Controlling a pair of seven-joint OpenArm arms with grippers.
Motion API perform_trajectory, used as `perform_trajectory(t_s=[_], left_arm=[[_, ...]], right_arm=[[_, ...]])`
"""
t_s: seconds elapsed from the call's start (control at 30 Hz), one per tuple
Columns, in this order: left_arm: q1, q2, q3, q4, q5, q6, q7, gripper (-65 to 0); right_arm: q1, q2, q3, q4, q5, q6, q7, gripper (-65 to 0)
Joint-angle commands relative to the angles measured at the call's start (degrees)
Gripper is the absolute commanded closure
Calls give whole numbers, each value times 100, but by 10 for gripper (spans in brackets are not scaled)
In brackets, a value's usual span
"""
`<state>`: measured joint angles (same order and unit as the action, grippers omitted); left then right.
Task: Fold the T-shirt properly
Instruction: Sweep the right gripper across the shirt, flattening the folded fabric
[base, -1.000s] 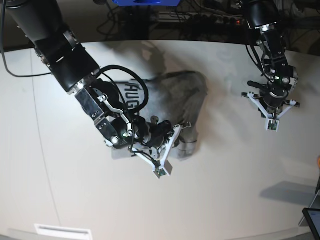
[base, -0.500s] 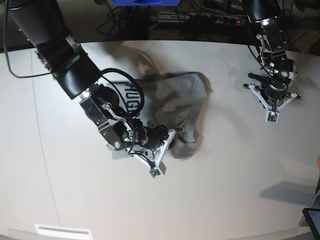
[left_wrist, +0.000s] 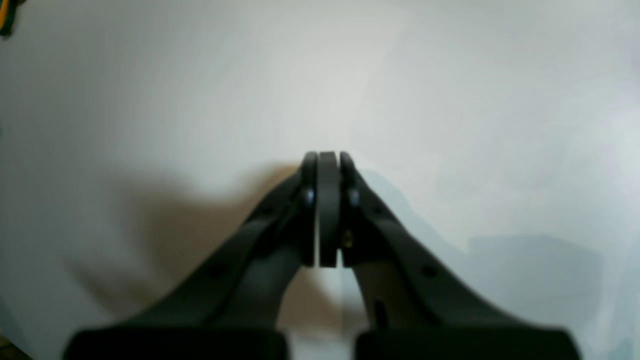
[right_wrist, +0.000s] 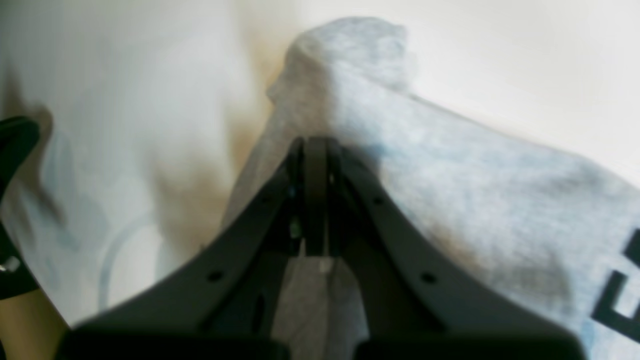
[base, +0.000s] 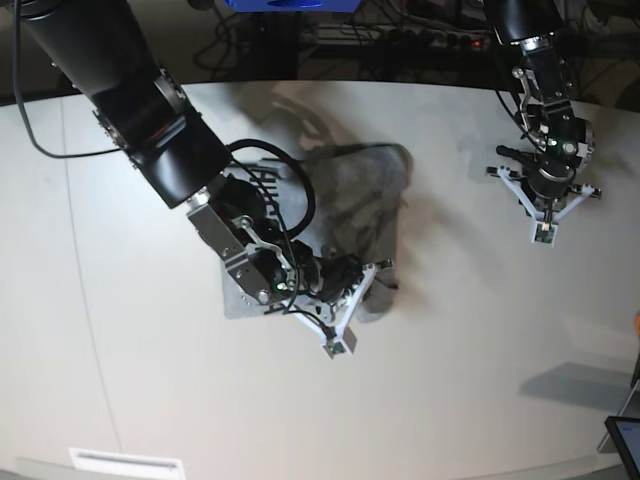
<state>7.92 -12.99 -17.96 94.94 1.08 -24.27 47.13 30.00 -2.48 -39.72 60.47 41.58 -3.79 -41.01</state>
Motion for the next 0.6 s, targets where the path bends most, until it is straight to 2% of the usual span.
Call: perform_trajectory(t_s=[0.0, 0.23, 0.4, 0.5, 0.57], left_arm=[[-41, -85, -29, 84, -7, 23, -94, -3], [-41, -94, -29, 84, -7, 23, -94, -5], [-32, -85, 15, 111, -42, 23, -94, -5], [118, -68, 15, 260, -60, 23, -94, -5], [373, -50, 24, 586, -60, 14, -85, -5]], right_arm=[[178, -29, 30, -20, 4, 41, 211, 0], [196, 6, 21, -170, 4, 41, 352, 0], [301, 24, 21, 129, 4, 41, 115, 0], [336, 288, 21, 938, 4, -12, -184, 0], [372, 578, 30, 1518, 4, -12, -404, 0]])
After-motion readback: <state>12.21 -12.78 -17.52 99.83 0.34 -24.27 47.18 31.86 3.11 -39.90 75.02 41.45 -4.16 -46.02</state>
